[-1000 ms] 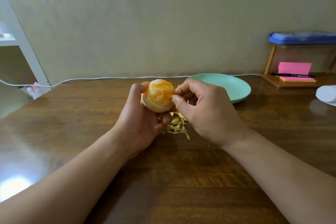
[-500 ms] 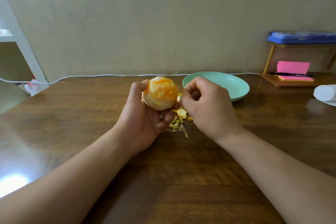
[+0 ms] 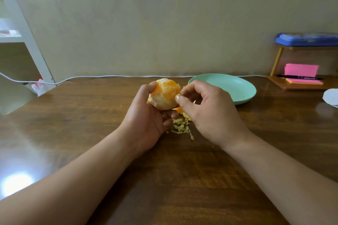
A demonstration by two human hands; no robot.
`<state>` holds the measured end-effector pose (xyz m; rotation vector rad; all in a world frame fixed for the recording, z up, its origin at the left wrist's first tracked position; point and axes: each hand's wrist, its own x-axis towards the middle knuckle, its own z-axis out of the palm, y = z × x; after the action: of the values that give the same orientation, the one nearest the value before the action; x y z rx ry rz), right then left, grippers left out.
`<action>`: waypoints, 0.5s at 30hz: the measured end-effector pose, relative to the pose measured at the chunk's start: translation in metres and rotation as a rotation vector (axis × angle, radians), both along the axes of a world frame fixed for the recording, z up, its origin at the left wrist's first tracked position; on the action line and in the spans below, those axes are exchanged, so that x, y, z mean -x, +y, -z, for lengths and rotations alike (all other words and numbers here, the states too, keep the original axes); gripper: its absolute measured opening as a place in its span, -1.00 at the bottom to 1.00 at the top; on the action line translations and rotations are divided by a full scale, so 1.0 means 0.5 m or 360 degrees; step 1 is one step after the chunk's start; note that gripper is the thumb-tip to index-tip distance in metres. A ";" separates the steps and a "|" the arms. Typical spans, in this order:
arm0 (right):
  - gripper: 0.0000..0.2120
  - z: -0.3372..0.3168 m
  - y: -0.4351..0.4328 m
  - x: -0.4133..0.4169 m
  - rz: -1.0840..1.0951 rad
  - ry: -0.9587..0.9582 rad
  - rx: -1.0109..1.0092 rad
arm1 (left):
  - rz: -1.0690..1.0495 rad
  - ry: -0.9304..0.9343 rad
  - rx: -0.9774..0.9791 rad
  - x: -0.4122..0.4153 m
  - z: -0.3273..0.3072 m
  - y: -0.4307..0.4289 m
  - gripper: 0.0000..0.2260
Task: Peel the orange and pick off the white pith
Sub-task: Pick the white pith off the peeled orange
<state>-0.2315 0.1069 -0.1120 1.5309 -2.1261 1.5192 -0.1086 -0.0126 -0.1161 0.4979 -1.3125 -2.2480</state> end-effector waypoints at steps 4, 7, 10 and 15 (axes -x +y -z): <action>-0.90 0.004 -0.006 0.000 -0.0012 -0.0165 -0.0006 | -0.0052 -0.0053 0.0134 0.005 0.004 0.002 -0.47; -0.92 0.004 -0.007 0.005 -0.0016 -0.0213 -0.0022 | -0.0162 -0.0074 0.0247 0.009 0.010 -0.002 -0.43; -0.93 0.003 -0.006 0.003 -0.0017 -0.0211 -0.0021 | -0.0321 -0.0108 0.0422 0.012 0.016 -0.006 -0.38; -0.89 0.006 -0.007 -0.003 0.0031 -0.0244 0.0027 | -0.0430 -0.0154 0.0717 0.012 0.022 0.009 -0.47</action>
<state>-0.2301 0.1032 -0.1148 1.4269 -2.1942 1.6947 -0.1146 -0.0082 -0.1270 0.5795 -1.6320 -1.6624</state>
